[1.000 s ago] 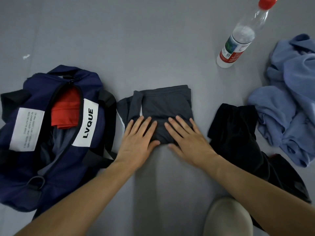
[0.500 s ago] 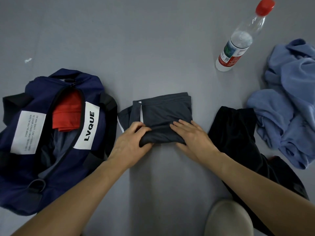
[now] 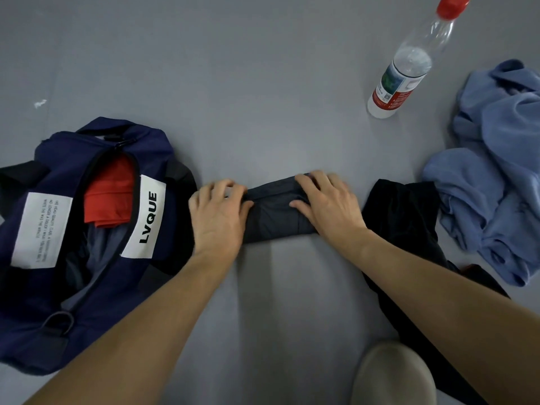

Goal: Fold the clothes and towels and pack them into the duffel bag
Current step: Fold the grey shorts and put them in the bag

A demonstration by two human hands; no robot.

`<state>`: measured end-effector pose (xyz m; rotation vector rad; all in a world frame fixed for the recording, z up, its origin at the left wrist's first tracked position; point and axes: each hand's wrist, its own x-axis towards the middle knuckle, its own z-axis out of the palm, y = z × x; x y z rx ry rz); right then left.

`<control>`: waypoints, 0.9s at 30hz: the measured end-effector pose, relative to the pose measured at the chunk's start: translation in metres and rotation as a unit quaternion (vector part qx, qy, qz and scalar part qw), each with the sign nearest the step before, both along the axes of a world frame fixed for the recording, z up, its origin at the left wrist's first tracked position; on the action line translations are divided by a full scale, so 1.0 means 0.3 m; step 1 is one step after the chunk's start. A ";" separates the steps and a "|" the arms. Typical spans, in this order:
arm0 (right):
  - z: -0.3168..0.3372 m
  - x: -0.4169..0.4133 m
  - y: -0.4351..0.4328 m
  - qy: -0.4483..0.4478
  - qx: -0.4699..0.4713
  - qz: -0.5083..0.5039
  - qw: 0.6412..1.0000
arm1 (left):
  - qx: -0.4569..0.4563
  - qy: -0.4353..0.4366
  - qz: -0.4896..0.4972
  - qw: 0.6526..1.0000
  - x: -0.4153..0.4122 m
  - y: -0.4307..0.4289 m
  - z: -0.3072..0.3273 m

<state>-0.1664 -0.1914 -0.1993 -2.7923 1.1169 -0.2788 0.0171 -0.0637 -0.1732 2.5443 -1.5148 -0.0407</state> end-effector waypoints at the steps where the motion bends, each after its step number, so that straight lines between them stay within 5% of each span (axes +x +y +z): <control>1: -0.015 0.000 -0.007 0.001 -0.033 0.017 0.999 | -0.036 -0.015 -0.041 0.998 -0.031 0.007 -0.012; 4: -0.037 -0.001 -0.008 -0.030 -0.097 0.071 0.992 | -0.047 -0.011 -0.141 0.989 -0.112 0.051 -0.055; 7: -0.044 0.001 0.039 -0.086 -0.101 0.156 0.979 | 0.054 -0.009 -0.144 0.988 -0.117 0.099 -0.097; 12: -0.094 -0.051 0.075 0.127 0.033 0.182 0.974 | 0.092 0.001 -0.199 0.976 -0.037 0.057 -0.110; 18: -0.084 -0.008 0.030 0.122 0.071 0.125 0.982 | 0.070 0.010 -0.213 0.975 0.029 -0.002 -0.102; 23: 0.025 0.062 0.097 0.009 0.208 0.018 0.978 | -0.047 0.197 -0.033 0.979 -0.035 -0.045 -0.011; 27: 0.196 0.132 0.184 -0.113 0.460 -0.050 0.879 | -0.081 0.375 0.187 0.904 -0.064 -0.060 0.145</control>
